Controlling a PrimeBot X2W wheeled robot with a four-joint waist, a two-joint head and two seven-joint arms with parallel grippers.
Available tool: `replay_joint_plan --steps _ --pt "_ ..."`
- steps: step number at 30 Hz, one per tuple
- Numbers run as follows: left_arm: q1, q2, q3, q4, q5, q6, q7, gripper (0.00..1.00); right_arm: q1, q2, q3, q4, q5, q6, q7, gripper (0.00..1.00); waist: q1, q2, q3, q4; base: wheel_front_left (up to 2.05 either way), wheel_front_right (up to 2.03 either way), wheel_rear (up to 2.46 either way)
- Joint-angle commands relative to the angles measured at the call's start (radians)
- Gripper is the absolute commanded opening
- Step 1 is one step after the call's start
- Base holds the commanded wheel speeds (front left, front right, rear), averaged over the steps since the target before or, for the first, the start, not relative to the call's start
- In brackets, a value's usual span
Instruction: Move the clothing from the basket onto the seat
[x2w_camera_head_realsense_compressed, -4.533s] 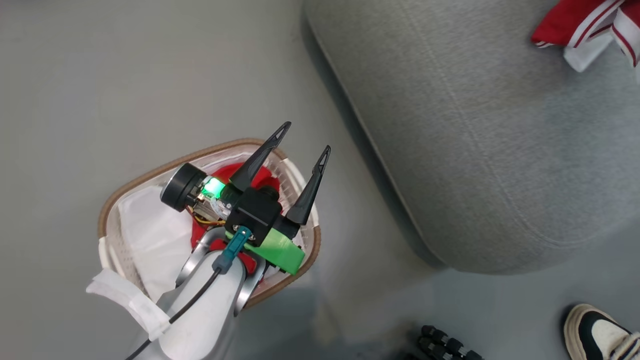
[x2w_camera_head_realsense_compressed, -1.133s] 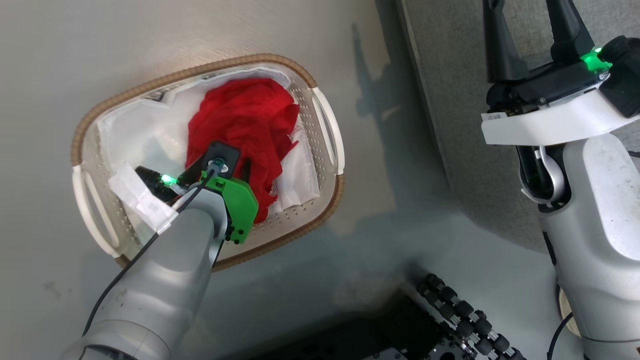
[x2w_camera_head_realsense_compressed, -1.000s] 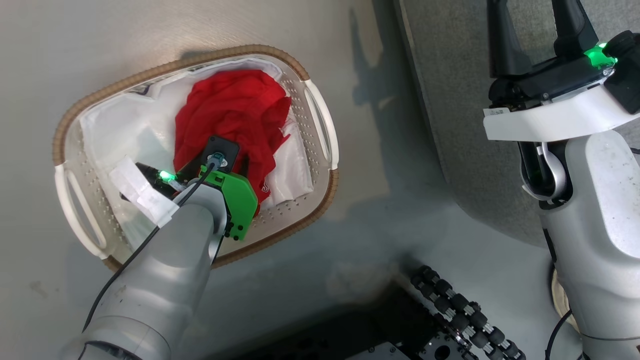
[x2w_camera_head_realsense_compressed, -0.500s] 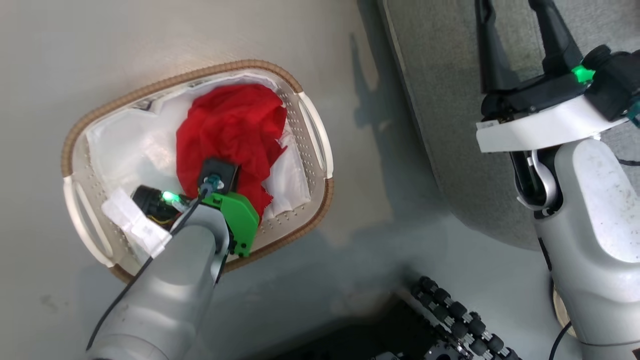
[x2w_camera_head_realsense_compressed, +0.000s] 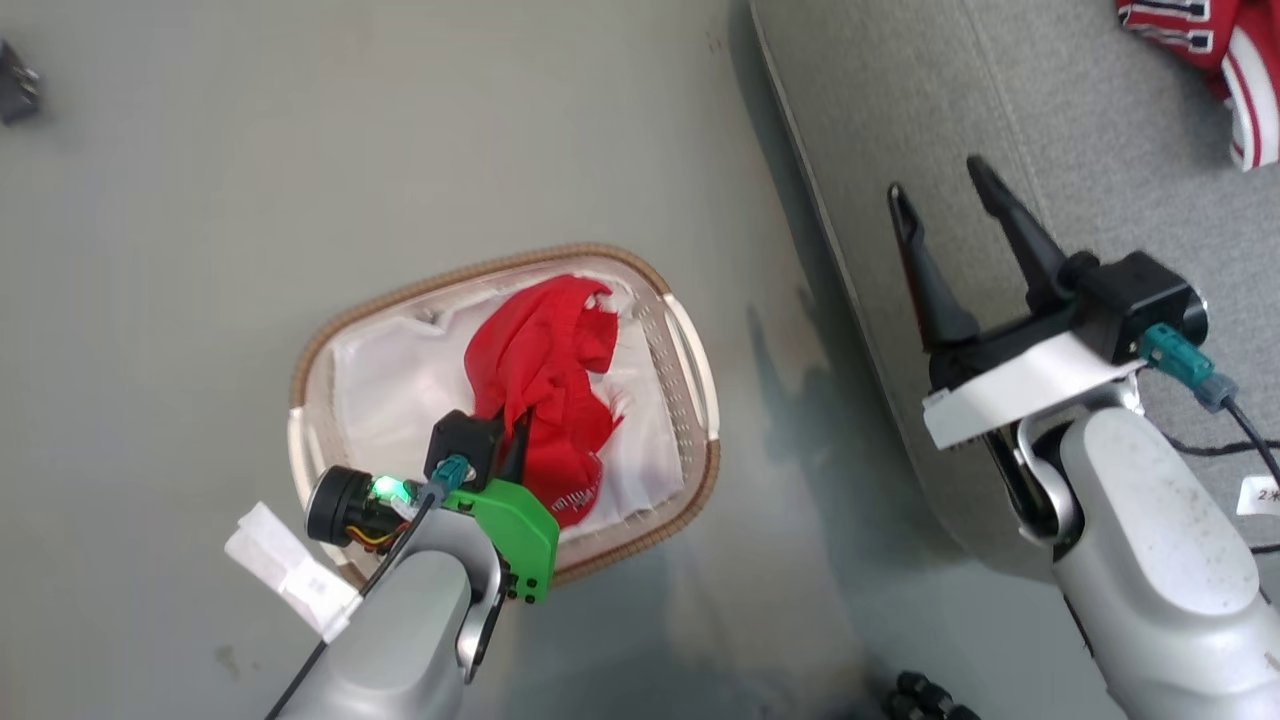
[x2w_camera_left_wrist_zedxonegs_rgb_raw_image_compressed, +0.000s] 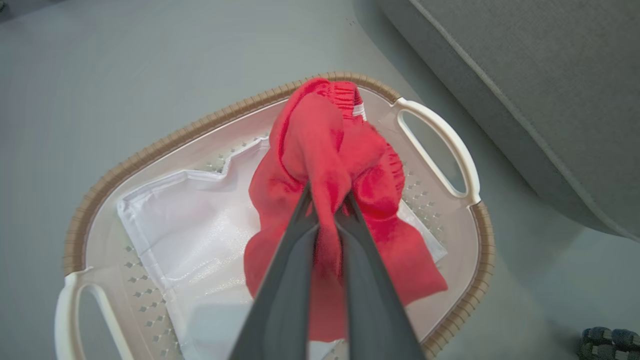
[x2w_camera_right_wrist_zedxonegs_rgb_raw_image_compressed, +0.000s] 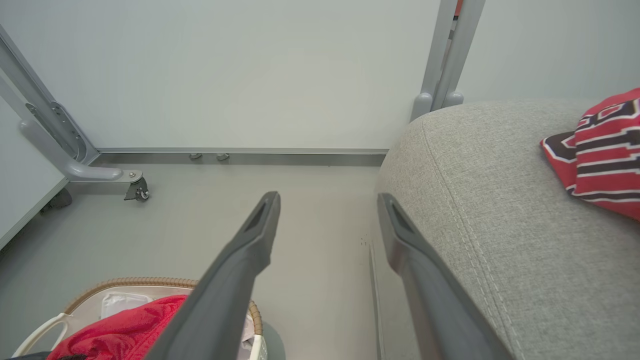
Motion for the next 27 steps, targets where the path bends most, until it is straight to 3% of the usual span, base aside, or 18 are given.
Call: replay_joint_plan --steps 1,5,15,27 --pt "0.033 0.008 0.016 -0.032 0.019 0.004 -0.003 0.0 0.032 -0.006 0.001 0.009 -0.007 -0.001 -0.002 1.0 0.0 0.0 -0.161 0.099 0.0 0.0 0.0" --pt "0.117 0.023 0.074 -0.158 0.068 0.008 -0.003 0.0 0.086 -0.002 0.01 0.033 -0.009 -0.001 -0.002 1.0 0.0 0.0 -0.234 0.124 0.0 0.0 0.0" --pt "0.259 0.03 0.225 -0.454 0.184 -0.032 -0.004 0.0 0.21 0.016 0.018 0.079 -0.016 -0.001 -0.002 1.0 0.0 0.0 -0.387 0.159 0.0 0.0 0.0" --pt "0.229 0.001 0.291 -0.64 0.26 -0.095 -0.004 0.0 0.281 0.015 0.093 0.093 -0.033 -0.001 -0.002 1.0 0.0 0.0 -0.475 0.18 0.0 0.0 0.0"
